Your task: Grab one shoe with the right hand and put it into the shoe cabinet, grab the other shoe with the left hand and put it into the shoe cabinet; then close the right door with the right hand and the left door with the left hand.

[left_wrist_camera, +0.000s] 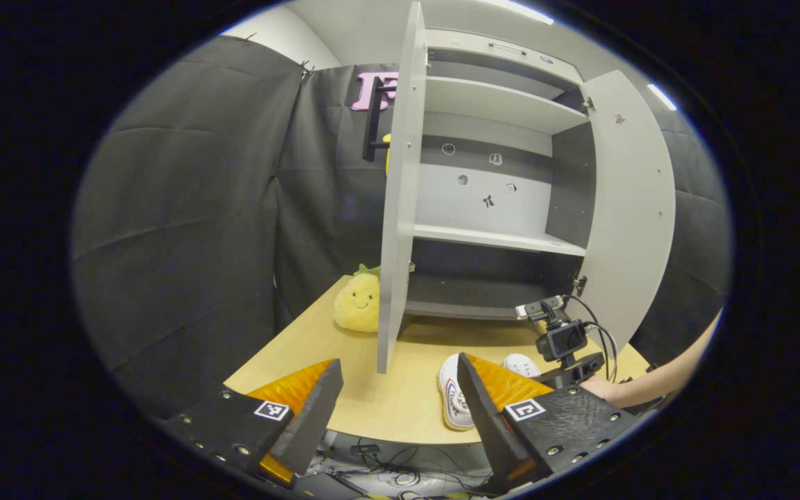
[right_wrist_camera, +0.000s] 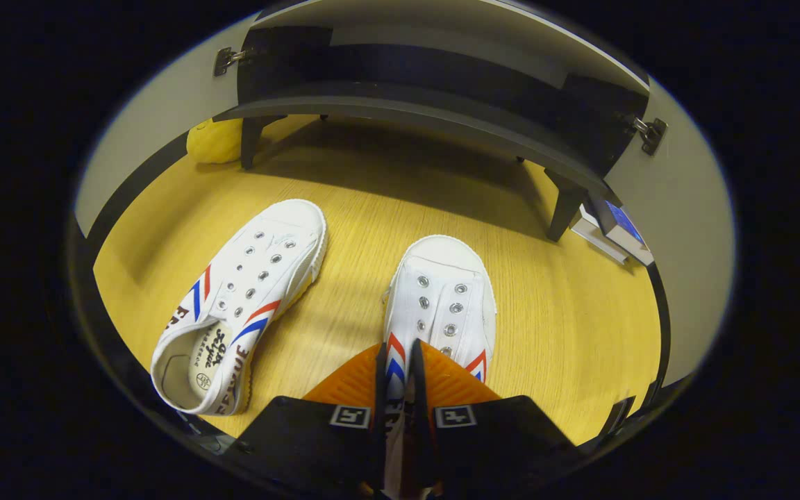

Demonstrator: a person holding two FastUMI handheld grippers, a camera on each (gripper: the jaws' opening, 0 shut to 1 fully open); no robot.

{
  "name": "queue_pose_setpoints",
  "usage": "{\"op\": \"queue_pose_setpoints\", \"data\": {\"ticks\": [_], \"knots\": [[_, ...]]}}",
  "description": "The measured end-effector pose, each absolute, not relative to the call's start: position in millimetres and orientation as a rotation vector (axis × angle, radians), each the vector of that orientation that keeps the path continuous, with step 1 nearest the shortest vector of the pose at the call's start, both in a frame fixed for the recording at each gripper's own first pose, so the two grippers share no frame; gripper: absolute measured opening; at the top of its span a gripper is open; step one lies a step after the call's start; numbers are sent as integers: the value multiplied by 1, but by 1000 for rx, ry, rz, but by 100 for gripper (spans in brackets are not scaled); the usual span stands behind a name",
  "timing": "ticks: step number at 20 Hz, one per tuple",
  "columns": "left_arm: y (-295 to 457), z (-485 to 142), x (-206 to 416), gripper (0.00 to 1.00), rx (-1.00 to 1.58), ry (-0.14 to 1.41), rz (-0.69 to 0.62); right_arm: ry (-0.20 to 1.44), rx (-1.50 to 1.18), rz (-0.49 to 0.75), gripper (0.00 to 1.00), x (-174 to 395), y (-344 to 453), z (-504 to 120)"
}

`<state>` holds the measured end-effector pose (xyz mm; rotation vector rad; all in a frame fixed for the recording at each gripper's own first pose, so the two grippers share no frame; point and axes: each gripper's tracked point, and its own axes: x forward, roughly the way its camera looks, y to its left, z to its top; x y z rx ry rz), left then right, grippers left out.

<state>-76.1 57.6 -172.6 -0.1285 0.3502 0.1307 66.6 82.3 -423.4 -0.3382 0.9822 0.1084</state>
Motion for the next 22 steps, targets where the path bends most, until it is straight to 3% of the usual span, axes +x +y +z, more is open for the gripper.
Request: {"op": "queue_pose_setpoints", "data": {"ticks": [2,4,11,22], "knots": [[58,-173,-79,96,-126,353,131,978,-309,114,19,71,83,-435],[57,-168,-79,96,-117,345,126,991,-291,136,0,68,83,-422],[45,-152,-77,95,-62,311,73,960,-246,164,2,67,76,-409],[-3,-114,-47,94,15,203,-82,709,7,136,2,55,76,-281]]}}
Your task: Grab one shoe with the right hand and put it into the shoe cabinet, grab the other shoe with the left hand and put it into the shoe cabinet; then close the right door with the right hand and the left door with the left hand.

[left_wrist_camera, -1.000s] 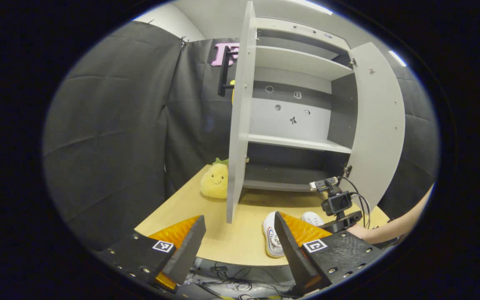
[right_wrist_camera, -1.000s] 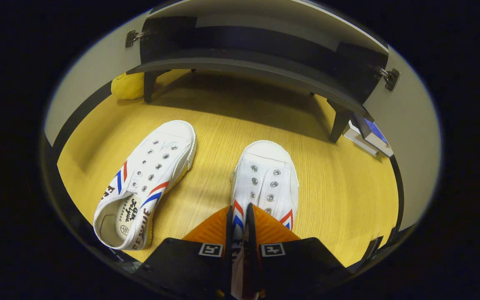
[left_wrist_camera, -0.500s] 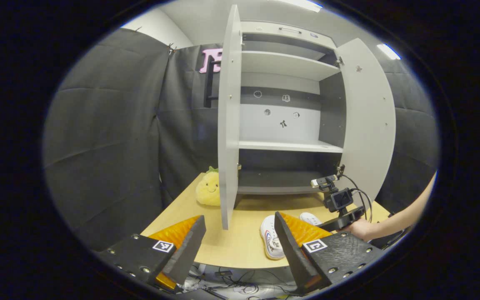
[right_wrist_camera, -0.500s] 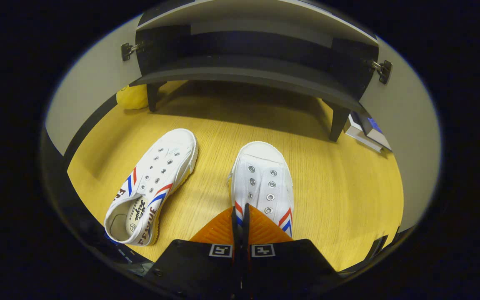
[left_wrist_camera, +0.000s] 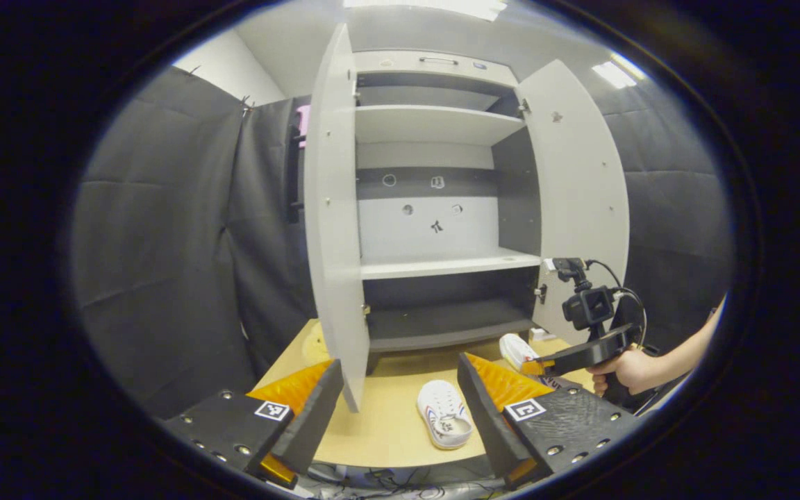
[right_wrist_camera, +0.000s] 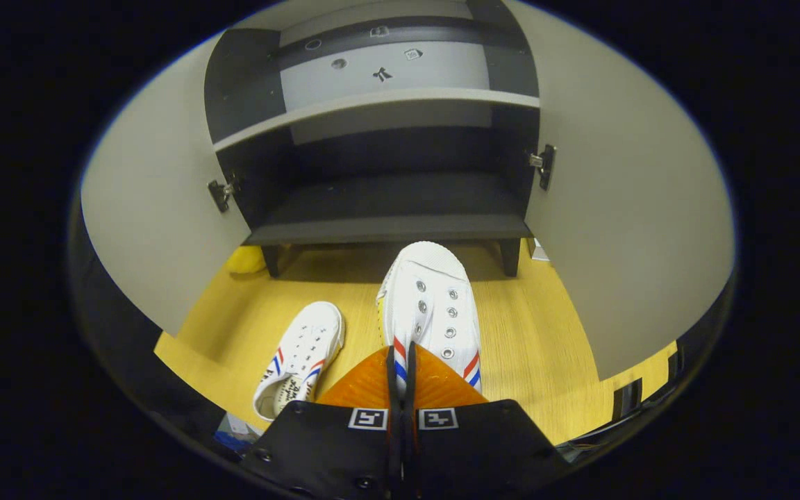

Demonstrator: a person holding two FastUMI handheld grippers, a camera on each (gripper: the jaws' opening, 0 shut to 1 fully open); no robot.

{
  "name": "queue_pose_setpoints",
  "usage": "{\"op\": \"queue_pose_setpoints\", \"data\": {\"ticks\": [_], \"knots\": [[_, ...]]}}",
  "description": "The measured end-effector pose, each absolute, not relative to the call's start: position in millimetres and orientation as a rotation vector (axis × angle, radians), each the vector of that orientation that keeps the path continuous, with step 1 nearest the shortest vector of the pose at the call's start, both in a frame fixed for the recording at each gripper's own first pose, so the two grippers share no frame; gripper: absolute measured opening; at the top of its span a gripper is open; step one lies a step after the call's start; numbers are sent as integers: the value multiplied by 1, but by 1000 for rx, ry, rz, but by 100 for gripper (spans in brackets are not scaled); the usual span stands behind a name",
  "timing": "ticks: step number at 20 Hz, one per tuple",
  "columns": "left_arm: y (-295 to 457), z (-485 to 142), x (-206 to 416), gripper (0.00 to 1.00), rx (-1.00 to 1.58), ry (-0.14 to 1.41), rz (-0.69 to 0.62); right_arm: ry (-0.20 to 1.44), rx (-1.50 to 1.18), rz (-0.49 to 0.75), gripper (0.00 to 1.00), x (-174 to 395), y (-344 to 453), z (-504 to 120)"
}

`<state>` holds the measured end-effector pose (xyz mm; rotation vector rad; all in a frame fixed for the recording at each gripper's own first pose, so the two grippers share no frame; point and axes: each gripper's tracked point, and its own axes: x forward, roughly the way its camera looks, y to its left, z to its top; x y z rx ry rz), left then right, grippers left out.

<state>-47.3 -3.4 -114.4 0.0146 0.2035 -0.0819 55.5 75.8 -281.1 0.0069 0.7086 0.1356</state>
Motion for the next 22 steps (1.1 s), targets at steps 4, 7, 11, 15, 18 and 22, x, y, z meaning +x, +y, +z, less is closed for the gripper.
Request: {"op": "queue_pose_setpoints", "data": {"ticks": [4,7,11,15,18,22], "knots": [[-23,-112,-40,94,9,191,-143,625,0,163,2,48,76,-232],[-29,-112,-33,94,8,193,-159,531,86,132,2,56,78,-189],[-34,-110,-28,94,2,191,-172,406,76,141,2,77,83,-135],[-33,-108,-26,94,8,189,-169,308,77,188,2,100,100,-87],[-26,-95,-18,94,3,169,-135,247,57,205,2,124,111,-55],[-25,-78,-6,94,-16,140,-141,189,52,211,0,163,116,-20]]}}
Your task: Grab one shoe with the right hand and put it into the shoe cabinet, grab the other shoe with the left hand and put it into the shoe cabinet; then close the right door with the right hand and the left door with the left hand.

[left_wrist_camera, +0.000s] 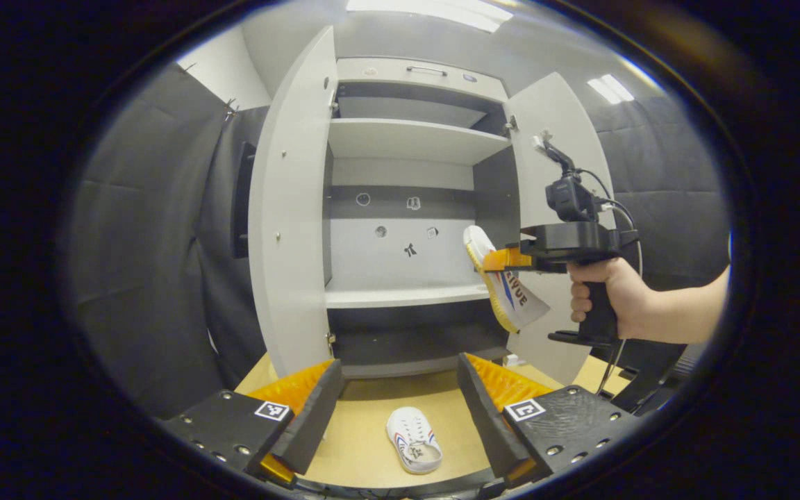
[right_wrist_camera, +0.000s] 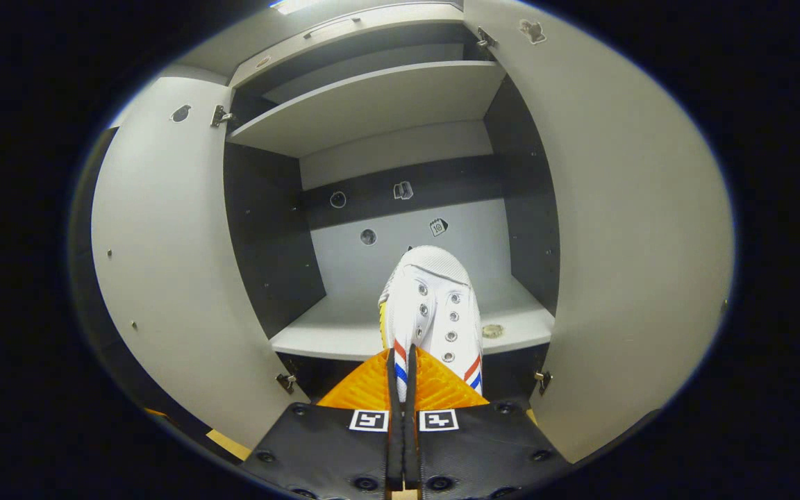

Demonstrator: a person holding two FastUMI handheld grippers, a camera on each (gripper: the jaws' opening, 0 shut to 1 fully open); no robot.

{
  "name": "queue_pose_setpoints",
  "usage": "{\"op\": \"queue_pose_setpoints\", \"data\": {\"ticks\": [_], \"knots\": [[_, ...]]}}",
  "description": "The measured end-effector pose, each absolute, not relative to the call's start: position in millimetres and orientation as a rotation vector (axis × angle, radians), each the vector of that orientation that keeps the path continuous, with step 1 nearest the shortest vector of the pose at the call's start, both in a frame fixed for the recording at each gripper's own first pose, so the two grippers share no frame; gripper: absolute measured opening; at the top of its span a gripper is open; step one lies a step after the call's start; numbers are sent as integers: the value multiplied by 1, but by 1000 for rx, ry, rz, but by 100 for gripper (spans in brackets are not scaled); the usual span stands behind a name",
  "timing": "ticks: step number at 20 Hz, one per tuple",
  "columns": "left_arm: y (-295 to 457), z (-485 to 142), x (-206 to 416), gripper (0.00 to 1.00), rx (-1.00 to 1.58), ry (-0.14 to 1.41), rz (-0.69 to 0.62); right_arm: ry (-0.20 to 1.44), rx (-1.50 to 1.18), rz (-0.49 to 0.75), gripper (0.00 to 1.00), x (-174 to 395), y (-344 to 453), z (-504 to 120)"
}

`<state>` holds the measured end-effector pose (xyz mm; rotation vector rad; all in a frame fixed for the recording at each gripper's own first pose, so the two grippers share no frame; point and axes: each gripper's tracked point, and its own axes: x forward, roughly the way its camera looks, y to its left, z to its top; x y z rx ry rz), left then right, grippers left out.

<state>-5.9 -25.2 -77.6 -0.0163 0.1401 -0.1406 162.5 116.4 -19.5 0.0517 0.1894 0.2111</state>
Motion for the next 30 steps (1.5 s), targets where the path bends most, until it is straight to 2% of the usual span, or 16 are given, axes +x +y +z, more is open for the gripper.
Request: {"op": "queue_pose_setpoints", "data": {"ticks": [1,5,7,8,10,11,15,17,18,19,22,28,30], "knots": [[-23,-73,-2,98,-5,135,-130,179,40,209,0,170,116,-13],[-27,-68,12,94,-43,139,-98,154,62,203,0,219,116,9],[-30,-62,18,95,-80,132,-87,148,81,203,0,244,116,16],[-31,-59,21,94,-83,125,-77,150,80,200,6,256,115,17],[-28,-58,27,98,-71,126,-41,152,76,187,0,277,112,18],[-29,-59,30,95,-74,130,-32,151,81,182,2,287,110,19],[-30,-60,35,98,-83,133,-6,159,102,175,2,324,107,19],[-23,-55,37,93,-73,121,25,159,101,172,2,342,107,18],[-20,-54,39,95,-69,122,40,163,101,170,2,351,107,17],[-18,-54,41,98,-66,126,57,171,105,170,2,357,107,13],[-13,-55,41,93,-57,140,101,217,105,176,2,369,107,-4],[-10,-55,35,98,-36,164,178,250,108,189,2,380,110,-21],[-10,-57,33,96,-45,170,198,256,114,193,3,384,111,-24]]}}
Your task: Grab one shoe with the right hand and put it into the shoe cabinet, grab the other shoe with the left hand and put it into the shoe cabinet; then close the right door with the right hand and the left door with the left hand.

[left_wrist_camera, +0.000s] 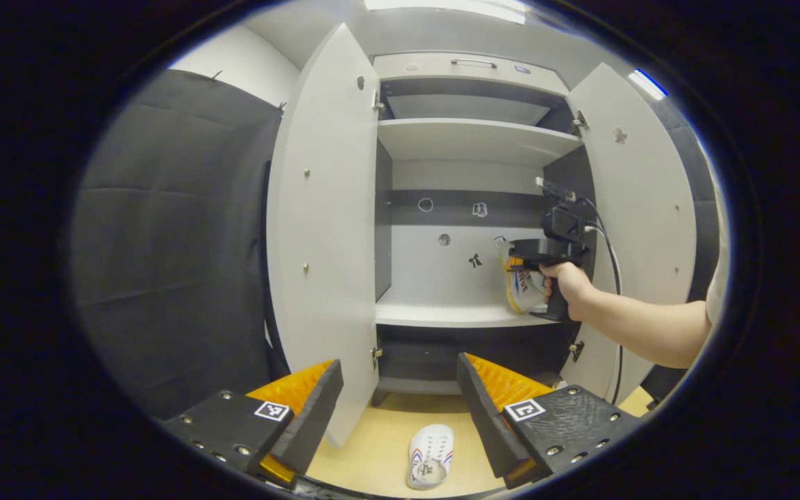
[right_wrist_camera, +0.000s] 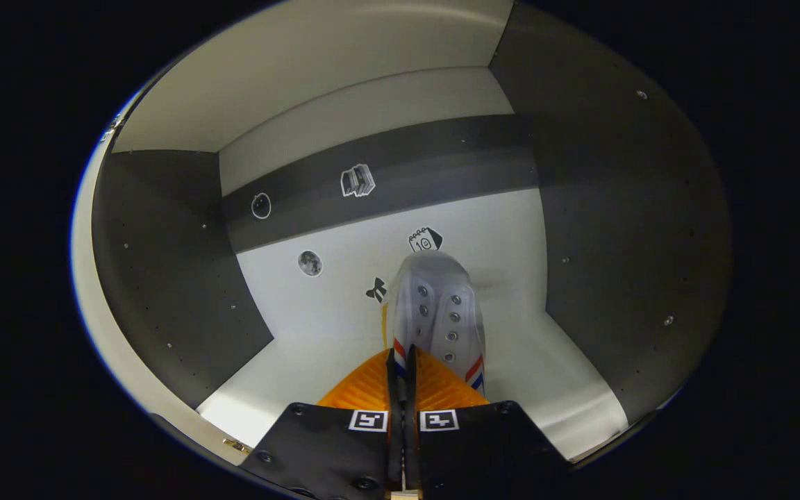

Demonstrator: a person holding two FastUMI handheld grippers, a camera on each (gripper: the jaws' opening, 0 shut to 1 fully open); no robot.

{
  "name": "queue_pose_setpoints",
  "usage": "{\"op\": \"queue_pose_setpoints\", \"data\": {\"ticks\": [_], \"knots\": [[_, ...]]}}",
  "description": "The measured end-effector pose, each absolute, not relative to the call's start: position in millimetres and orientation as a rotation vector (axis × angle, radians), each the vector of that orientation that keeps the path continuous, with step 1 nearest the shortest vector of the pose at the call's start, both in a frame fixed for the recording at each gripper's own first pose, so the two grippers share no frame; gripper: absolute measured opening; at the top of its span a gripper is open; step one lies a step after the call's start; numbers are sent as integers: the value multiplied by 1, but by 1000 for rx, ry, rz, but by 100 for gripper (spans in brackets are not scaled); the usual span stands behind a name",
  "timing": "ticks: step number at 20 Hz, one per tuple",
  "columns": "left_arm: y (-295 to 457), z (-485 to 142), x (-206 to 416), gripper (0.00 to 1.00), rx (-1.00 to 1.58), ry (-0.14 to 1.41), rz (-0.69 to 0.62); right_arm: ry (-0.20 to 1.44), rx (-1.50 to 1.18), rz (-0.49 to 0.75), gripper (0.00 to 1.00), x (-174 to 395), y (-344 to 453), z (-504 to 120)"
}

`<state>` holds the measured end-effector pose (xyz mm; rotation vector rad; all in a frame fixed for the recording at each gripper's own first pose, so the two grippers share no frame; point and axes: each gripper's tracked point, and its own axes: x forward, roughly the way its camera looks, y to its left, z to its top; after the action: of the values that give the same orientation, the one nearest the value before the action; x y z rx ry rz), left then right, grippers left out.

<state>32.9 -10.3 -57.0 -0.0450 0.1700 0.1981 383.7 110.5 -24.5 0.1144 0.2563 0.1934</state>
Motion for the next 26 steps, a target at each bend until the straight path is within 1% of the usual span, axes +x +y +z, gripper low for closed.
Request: {"op": "queue_pose_setpoints", "data": {"ticks": [3,5,6,7,8,9,10,11,12,13,14,17,18,19,20,23,25,26], "knots": [[-8,-59,29,95,-32,181,247,279,137,189,3,394,111,-33],[-8,-61,25,95,-36,192,278,303,168,192,5,400,113,-39],[-7,-61,22,94,-41,194,295,313,178,191,1,403,114,-42],[-6,-63,19,93,-48,198,318,322,185,184,5,405,113,-45],[-4,-65,15,93,-57,205,339,328,186,174,5,407,111,-47],[-2,-68,10,95,-67,213,358,338,188,168,10,408,111,-51],[-1,-73,3,93,-76,221,373,338,198,171,10,407,112,-51],[2,-75,-1,95,-80,232,391,326,239,215,16,405,123,-43],[8,-77,-4,95,-82,241,412,307,251,216,16,405,127,-36],[13,-76,-7,93,-83,241,426,287,246,216,15,401,124,-28],[15,-73,-10,93,-78,235,430,274,242,218,20,399,125,-24],[19,-73,-14,94,-50,224,398,250,201,239,82,378,134,-15],[17,-78,-14,94,-55,230,376,233,161,236,95,371,135,-12],[16,-84,-14,94,-68,237,353,218,115,227,92,362,135,-10],[14,-89,-14,94,-85,243,327,201,73,215,98,352,135,-8],[13,-102,-14,94,-101,257,232,140,25,211,98,305,140,5],[16,-112,-17,95,-41,296,152,107,22,196,98,274,140,11],[21,-117,-19,94,10,314,124,97,21,189,92,257,139,11]]}}
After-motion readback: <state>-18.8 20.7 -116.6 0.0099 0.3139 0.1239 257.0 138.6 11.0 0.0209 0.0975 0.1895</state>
